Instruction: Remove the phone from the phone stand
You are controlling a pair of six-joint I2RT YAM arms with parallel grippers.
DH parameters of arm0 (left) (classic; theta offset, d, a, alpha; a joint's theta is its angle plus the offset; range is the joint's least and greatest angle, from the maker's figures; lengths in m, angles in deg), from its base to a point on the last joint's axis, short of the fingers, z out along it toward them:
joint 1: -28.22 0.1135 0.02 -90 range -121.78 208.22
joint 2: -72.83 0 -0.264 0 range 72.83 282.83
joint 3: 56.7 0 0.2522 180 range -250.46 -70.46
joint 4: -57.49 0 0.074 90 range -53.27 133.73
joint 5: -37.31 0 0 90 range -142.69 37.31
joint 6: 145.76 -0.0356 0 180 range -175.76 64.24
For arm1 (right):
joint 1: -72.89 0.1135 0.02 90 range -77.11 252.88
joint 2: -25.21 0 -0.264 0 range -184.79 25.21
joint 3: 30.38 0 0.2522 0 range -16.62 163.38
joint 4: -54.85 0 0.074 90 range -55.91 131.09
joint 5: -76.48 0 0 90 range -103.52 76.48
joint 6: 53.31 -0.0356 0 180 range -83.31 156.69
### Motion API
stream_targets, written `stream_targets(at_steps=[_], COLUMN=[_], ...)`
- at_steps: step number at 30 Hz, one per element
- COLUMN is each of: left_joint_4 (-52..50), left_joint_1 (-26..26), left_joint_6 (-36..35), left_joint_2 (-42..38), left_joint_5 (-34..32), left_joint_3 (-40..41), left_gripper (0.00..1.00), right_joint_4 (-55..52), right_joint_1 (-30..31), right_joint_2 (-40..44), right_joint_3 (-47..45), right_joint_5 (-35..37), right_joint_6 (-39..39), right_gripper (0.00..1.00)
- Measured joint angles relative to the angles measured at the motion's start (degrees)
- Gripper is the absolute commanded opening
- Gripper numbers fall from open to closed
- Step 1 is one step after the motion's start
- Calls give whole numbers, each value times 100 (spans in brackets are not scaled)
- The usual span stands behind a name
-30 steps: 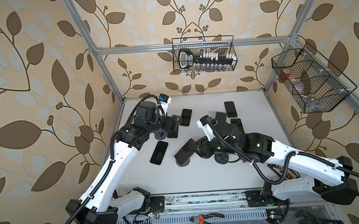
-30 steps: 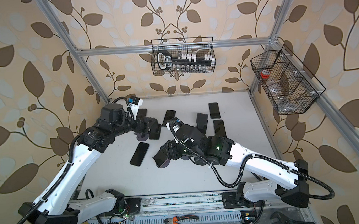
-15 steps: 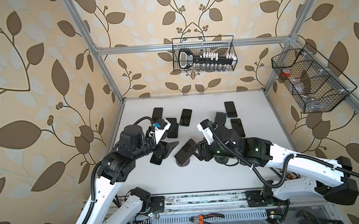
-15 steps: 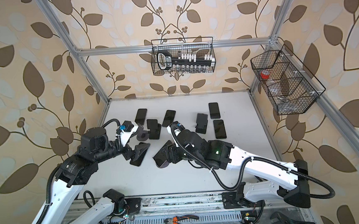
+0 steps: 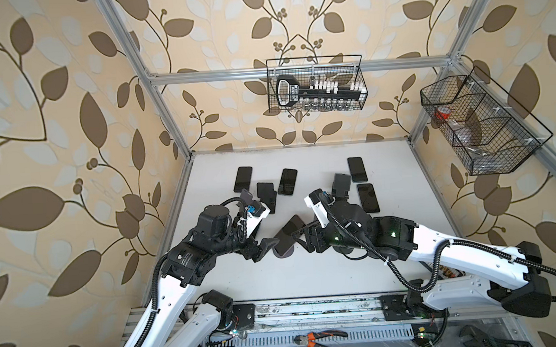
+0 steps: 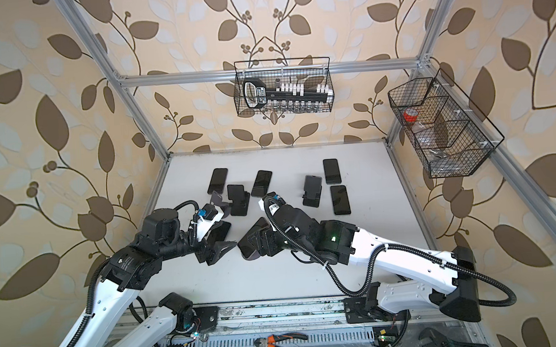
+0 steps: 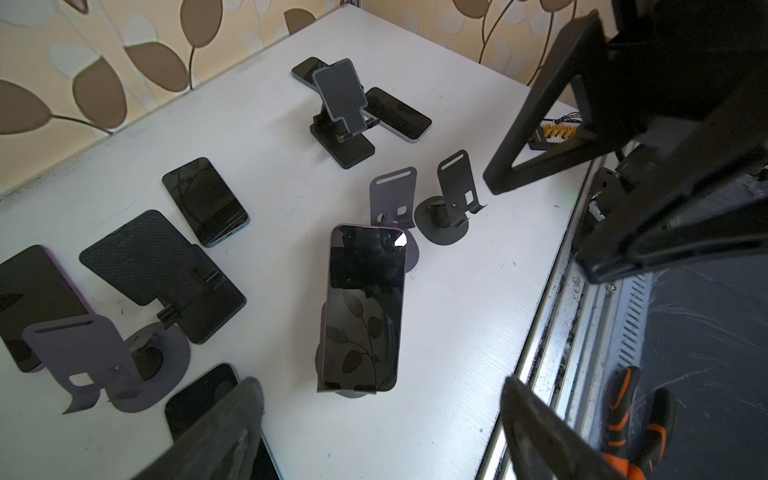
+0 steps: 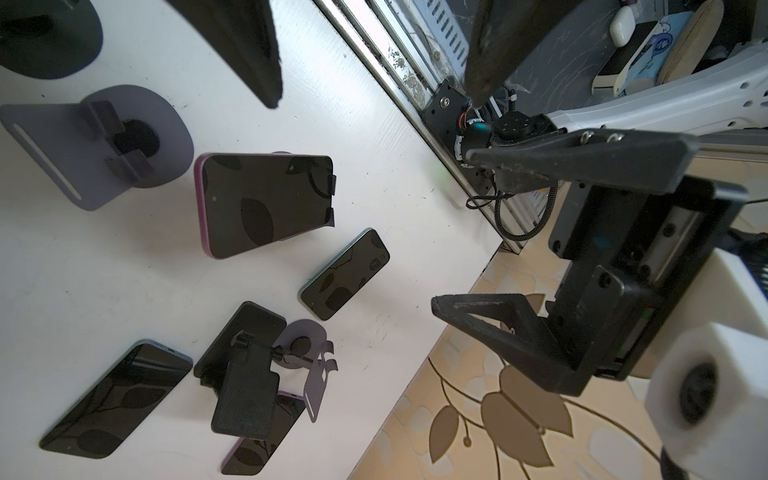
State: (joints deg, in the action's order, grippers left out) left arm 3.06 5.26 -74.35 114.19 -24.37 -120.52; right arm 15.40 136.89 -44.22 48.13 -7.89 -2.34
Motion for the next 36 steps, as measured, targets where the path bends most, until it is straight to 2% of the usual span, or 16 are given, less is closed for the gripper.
stream_targets(at_steps=[7,23,36], left_joint_4=[531,968,1156], left_joint_1=[0,-153,-986], left_joint_6=[304,382,354], left_joint_2=[304,660,1106], left_joint_5=[15,24,-223], left_joint_3=[260,483,483], left_gripper=[89,89,89], right_joint_4=[-2,-28,-138], right_joint_1=[0,0,0], right_joint_2=[37,116,444], right_joint_3=[-98,-175,-404], right_joint_5=[4,146,295], right_joint_6=[0,70,68], right_gripper=[76,79,79])
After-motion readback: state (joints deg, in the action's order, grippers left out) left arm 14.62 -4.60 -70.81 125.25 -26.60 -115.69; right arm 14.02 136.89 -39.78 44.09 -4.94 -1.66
